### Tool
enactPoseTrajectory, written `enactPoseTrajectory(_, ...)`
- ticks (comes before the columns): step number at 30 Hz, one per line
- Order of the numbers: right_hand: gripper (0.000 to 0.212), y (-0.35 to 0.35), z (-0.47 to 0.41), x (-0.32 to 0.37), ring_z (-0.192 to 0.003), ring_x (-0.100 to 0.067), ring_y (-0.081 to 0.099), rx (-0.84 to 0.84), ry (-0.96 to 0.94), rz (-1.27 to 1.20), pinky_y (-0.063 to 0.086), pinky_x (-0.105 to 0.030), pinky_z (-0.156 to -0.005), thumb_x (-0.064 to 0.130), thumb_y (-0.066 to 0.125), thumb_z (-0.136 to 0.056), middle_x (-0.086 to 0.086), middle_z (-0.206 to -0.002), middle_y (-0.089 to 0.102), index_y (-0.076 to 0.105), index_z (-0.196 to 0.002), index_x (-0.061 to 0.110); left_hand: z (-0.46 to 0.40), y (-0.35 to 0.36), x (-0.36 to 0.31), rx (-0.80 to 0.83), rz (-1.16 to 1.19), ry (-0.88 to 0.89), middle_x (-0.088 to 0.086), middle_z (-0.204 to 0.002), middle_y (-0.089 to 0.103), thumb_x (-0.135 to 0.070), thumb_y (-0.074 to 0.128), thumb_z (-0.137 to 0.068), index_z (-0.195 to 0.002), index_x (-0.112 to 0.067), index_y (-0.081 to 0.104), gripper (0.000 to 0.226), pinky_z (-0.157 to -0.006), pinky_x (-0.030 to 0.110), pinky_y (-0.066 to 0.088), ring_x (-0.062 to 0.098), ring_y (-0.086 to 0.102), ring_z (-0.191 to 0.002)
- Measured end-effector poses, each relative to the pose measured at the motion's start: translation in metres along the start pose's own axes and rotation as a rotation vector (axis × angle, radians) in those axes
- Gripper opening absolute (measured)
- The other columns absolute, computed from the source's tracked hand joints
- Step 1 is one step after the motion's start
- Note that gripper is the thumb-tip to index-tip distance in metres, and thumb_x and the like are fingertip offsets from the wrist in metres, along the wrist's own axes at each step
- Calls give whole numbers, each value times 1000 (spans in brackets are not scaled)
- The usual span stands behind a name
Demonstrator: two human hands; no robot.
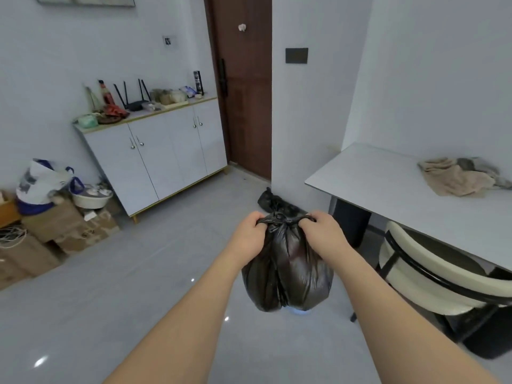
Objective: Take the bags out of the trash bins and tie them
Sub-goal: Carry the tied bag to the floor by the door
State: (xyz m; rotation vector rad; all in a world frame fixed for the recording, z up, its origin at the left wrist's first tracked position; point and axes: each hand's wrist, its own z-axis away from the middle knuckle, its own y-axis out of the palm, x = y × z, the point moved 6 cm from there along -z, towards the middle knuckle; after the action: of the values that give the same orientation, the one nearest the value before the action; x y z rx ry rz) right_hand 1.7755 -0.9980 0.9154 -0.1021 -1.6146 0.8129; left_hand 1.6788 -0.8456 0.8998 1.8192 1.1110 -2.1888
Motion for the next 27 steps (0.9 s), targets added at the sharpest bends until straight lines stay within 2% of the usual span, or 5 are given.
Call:
enactPoseTrajectory(4, 28, 24, -49, 9, -61, -20, 51, 33, 28, -10, 34, -32, -56, 27, 49, -82, -8, -66, 57, 59, -78, 2, -56, -16, 15, 18, -19, -11, -1, -79, 61, -19, 43, -96, -84, -21, 56, 18, -60, 30, 37, 14, 54, -74)
enactPoseTrajectory(11, 27, 59, -183, 25, -64, -20, 55, 65, 36, -34, 38, -31, -60, 27, 52, -84, -14, -78, 67, 65, -86, 4, -192, -28, 26, 16, -56, -29, -1, -77, 61, -23, 41, -97, -83, -25, 54, 20, -58, 31, 37, 18, 56, -74)
enactPoseTrajectory(15, 25, 77, -264, 48, -66, -20, 55, 56, 12, -14, 38, -32, -58, 25, 51, -87, -15, -79, 66, 63, -84, 3, -272, -50, 20, 17, -96, -20, -2, -71, 55, -25, 41, -97, -79, -23, 51, 21, -55, 32, 34, 16, 51, -65)
enactPoseTrajectory(20, 21, 120, -361, 92, -68, -20, 54, 55, -57, -40, 36, -31, -56, 23, 51, -88, -3, -68, 59, 59, -75, 9, -374, -99, 20, -34, -75, -19, -2, -69, 53, -19, 42, -97, -74, -22, 49, 24, -55, 31, 32, 15, 48, -65)
enactPoseTrajectory(27, 18, 198, -507, 130, -62, -16, 51, 41, -38, -96, 37, -31, -59, 21, 56, -87, 1, -62, 55, 62, -74, 10, -534, -154, 50, -7, -56, 18, 3, -77, 58, -17, 41, -97, -87, -15, 56, 18, -56, 30, 35, 17, 52, -67)
